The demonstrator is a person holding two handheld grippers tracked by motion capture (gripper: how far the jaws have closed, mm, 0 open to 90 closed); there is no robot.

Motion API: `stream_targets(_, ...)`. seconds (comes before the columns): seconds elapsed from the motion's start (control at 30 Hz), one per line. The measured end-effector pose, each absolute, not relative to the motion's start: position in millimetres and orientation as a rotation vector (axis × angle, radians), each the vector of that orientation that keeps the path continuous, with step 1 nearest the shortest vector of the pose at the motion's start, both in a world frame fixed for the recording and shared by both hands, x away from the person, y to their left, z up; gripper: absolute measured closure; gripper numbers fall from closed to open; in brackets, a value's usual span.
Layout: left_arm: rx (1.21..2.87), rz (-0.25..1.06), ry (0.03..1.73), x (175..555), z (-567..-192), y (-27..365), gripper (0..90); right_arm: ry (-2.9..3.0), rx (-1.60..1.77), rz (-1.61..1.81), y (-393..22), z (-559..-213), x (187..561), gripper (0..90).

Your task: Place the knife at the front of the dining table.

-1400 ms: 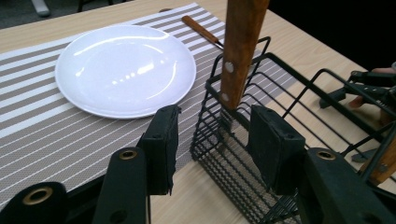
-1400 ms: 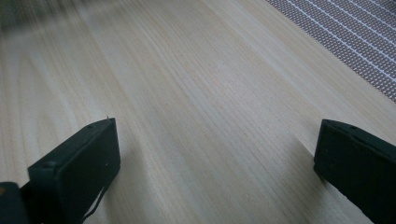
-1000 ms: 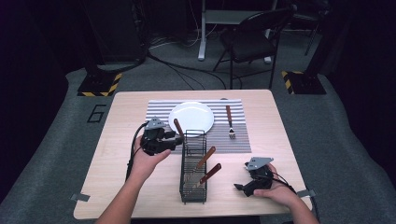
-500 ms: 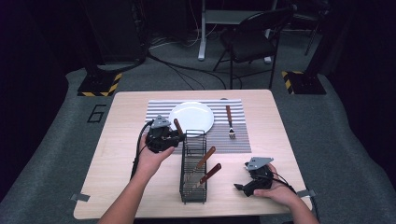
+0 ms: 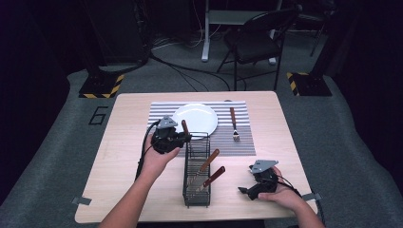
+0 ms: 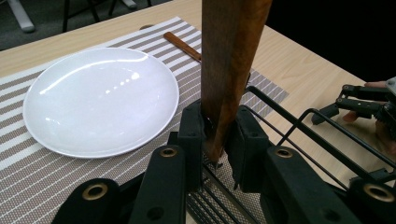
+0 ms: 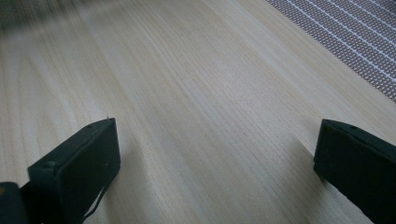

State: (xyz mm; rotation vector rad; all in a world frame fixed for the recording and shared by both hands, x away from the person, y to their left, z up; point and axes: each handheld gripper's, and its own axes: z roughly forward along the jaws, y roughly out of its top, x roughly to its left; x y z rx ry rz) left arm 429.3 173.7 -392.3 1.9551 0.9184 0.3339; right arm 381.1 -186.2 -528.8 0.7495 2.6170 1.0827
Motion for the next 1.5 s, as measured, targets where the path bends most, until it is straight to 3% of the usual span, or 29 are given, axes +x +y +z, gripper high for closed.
stream_targets(1.0, 1.99, 0.361, 0.861, 426.5, -334.8, 166.1, 76.2, 2.616, 0.749, 1.083, -186.2, -528.9, 381.2, 0.0)
stream_targets(1.5, 1.945, 0.381, 0.861, 421.9, -301.3, 182.3, 76.2, 2.617, 0.747, 1.083, -186.2, -528.9, 381.2, 0.0)
